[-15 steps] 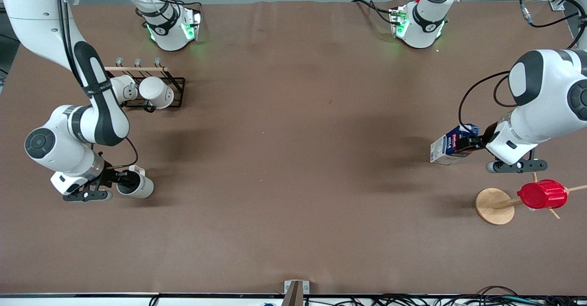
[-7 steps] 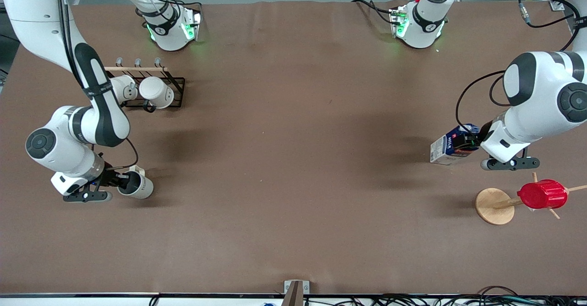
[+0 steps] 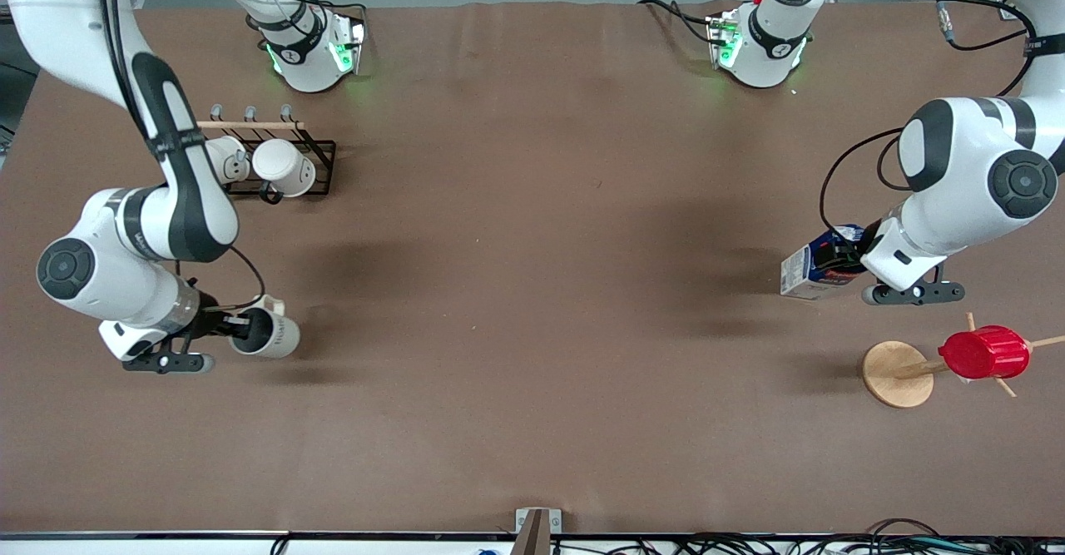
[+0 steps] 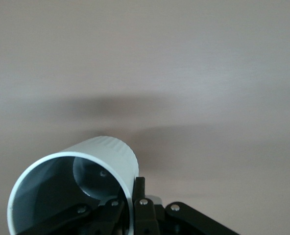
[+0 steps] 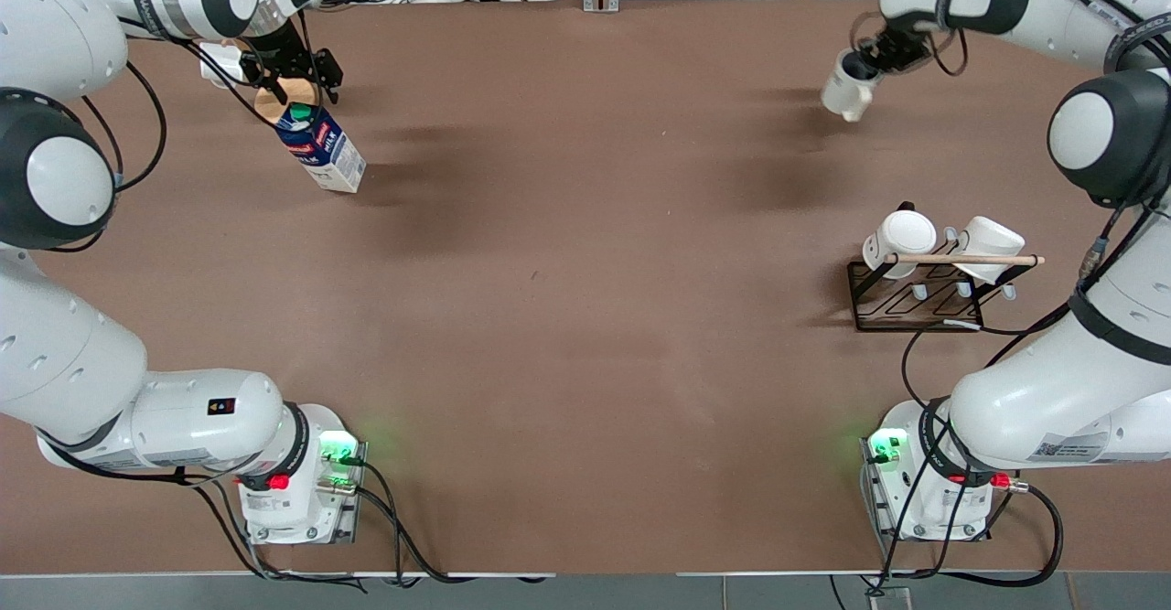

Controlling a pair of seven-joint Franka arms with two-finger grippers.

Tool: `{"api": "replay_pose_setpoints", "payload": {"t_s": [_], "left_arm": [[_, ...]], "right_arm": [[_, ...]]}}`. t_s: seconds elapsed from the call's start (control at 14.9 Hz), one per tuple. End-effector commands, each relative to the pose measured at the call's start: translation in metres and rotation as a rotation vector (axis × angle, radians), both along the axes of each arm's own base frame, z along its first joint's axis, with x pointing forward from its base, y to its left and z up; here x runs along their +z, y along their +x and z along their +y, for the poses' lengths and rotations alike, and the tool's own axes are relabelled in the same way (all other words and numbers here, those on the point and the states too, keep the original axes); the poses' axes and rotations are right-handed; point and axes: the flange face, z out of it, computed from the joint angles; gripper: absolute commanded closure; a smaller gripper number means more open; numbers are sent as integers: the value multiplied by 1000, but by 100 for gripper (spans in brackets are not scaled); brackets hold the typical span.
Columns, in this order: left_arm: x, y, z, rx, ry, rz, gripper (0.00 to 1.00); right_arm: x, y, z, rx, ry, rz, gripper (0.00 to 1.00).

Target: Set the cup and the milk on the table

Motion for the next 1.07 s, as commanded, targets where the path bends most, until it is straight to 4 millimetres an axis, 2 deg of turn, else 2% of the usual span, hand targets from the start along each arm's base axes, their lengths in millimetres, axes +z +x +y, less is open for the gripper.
{"api": "replay_pose_setpoints", "payload": {"t_s": [0.0, 0.13, 0.34, 0.47, 0.54, 0.6, 0.67, 0.8, 0.94, 1.01], "left_arm": [[3, -12, 13, -24, 33, -10, 4], [-1, -13, 13, -25, 34, -2, 4], [-5, -14, 12, -25, 34, 5, 4], [-7, -16, 10, -27, 33, 10, 7], [-9, -17, 11, -26, 33, 16, 13], [-11, -18, 10, -27, 33, 19, 23], [-11, -18, 10, -27, 33, 19, 39], [-11, -18, 10, -27, 33, 19, 62], [-12, -18, 10, -29, 32, 21, 73], [-12, -18, 10, -29, 32, 21, 74]], "right_arm": [[34, -6, 81, -60, 41, 24, 100], [39, -19, 147, -112, 61, 28, 100], [46, -43, 235, -165, 36, 6, 100], [27, -68, 295, -167, 13, 24, 100], [21, -77, 320, -165, 18, 7, 100], [9, -83, 340, -175, 23, -8, 100], [-6, -89, 352, -174, 2, -15, 100], [-29, -99, 376, -156, -33, -23, 100], [-33, -104, 405, -158, -12, -28, 100], [-37, -109, 419, -152, -9, -30, 100]]}}
